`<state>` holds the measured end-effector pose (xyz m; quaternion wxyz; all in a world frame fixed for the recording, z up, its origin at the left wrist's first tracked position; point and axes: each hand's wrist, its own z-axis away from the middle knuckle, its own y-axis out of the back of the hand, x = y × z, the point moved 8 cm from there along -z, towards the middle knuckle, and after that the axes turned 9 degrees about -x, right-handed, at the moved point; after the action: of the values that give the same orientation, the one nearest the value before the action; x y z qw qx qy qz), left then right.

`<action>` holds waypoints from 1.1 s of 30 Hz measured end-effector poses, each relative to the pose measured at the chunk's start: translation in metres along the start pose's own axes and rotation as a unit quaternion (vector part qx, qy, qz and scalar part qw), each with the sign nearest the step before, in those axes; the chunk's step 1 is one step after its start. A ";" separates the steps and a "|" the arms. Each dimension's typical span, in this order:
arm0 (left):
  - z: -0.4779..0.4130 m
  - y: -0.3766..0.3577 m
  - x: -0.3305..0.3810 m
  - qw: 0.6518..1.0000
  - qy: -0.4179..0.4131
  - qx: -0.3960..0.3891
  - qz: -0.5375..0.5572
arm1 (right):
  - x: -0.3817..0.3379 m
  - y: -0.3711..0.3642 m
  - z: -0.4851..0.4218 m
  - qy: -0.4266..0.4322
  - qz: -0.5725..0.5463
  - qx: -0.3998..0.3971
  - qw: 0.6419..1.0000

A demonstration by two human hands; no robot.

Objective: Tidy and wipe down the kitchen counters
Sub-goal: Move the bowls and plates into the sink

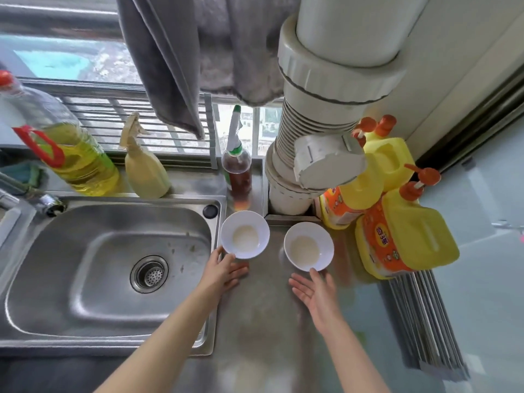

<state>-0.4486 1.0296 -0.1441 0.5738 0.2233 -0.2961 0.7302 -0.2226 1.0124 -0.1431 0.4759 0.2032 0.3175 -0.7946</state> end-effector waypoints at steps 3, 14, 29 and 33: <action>-0.001 0.000 0.003 0.999 0.000 0.030 0.012 | -0.006 0.004 -0.009 0.008 0.009 0.014 1.000; 0.007 0.012 0.012 0.997 -0.053 0.050 -0.034 | -0.039 -0.001 0.007 0.055 0.158 0.001 0.986; 0.072 0.226 -0.035 0.983 -0.017 0.181 0.033 | 0.053 -0.136 0.041 0.012 0.254 -0.149 0.956; 0.056 0.238 -0.027 0.993 -0.018 0.112 -0.026 | 0.104 -0.196 0.036 -0.028 0.277 -0.172 0.945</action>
<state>-0.6742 0.9326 -0.1633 0.5585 0.3072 -0.2169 0.7393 -0.4447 0.9894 -0.1212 0.7136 0.1760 0.3673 -0.5699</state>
